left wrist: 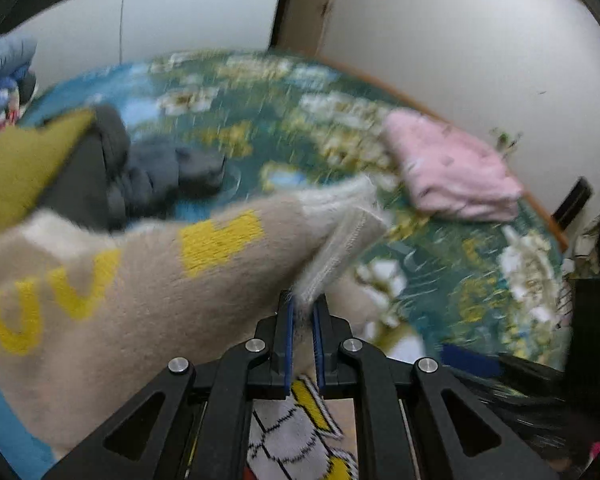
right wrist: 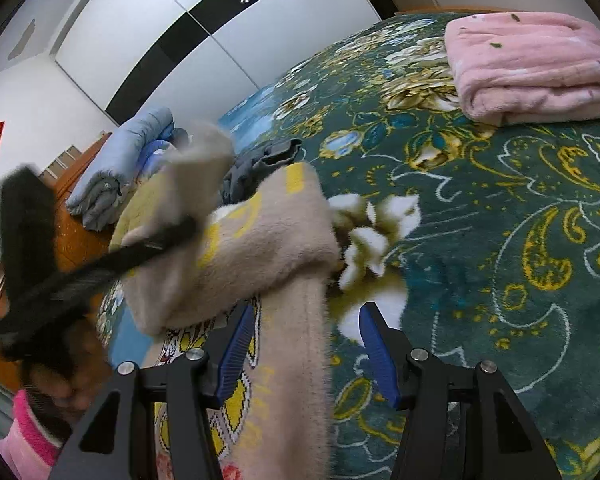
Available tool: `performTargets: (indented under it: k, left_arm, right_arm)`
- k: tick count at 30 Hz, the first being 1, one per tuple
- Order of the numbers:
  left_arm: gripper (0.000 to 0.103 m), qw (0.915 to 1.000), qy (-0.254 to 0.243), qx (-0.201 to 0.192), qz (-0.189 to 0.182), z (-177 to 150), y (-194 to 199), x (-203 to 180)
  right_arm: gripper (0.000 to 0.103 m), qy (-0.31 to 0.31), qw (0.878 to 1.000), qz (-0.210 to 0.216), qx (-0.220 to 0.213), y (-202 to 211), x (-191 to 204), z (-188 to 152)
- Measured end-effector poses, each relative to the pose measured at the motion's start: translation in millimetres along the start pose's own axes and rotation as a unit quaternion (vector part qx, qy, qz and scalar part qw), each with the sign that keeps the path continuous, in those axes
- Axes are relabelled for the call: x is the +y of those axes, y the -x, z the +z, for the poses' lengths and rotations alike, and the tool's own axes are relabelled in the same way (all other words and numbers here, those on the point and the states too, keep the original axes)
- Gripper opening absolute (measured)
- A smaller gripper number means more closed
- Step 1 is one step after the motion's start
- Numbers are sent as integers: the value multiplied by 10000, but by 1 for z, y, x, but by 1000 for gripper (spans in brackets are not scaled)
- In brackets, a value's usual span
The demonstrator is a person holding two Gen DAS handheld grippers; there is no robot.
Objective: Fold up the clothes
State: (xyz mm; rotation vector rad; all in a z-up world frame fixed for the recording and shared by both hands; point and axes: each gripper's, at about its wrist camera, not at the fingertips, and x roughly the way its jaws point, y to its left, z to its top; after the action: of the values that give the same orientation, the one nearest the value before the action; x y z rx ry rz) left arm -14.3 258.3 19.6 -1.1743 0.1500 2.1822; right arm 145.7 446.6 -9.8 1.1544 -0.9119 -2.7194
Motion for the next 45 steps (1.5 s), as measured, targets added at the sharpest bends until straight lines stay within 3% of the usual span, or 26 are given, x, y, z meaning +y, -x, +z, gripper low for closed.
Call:
performTargets:
  k: [4, 5, 8, 10, 14, 17, 20, 23, 25, 29, 31, 32, 37, 41, 45]
  left_arm:
    - [10, 9996, 4, 278, 41, -8, -24, 0]
    - [14, 9995, 19, 311, -46, -9, -22, 0]
    - [43, 9982, 98, 430, -407, -10, -13, 2]
    - [51, 9974, 124, 432, -559, -13, -1, 3]
    - [52, 9987, 312, -94, -388, -26, 52, 24]
    - [55, 9959, 762, -492, 28, -44, 88, 61]
    - [55, 9845, 1527, -682, 521, -64, 111, 114]
    - [55, 9723, 2177, -601, 596, -80, 115, 151]
    - [55, 9669, 2409, -567, 624, -88, 115, 164]
    - [55, 9648, 2509, -472, 630, -97, 107, 170]
    - [55, 9648, 2510, -462, 630, -97, 103, 171]
    - [55, 9649, 2509, -462, 630, -97, 101, 171]
    - [55, 9657, 2480, -370, 667, -95, 86, 173]
    - [55, 9639, 2576, -258, 627, -94, 71, 176]
    - [55, 9625, 2640, -198, 593, -92, 65, 178]
  right_arm:
    - [58, -68, 10000, -3, 17, 0, -5, -1]
    - [58, -84, 10000, -5, 31, 0, -7, -1]
    - [58, -105, 9999, -17, 54, -1, -7, -2]
    - [58, -90, 9999, -18, 63, -1, -5, -2]
    - [58, 16, 10000, -3, 63, -2, 1, 3]
    - [58, 101, 9999, 106, 8, -6, 9, 15]
    - [58, 62, 9995, 293, -61, -15, 17, 28]
    - [58, -249, 9970, 739, 7, -36, 21, 42]
    - [56, -522, 9952, 799, 197, -53, 18, 47]
    - [28, -1074, 9909, 660, 479, -83, 7, 54]
    - [12, -1132, 9901, 713, 427, -85, 9, 59]
    - [9, -1086, 9909, 709, 353, -83, 11, 60]
    - [8, -548, 9972, 447, -253, -50, 25, 55]
    - [8, -785, 9966, 85, 228, -72, 4, 39]
    - [7, -893, 9957, 122, 234, -74, 0, 39]
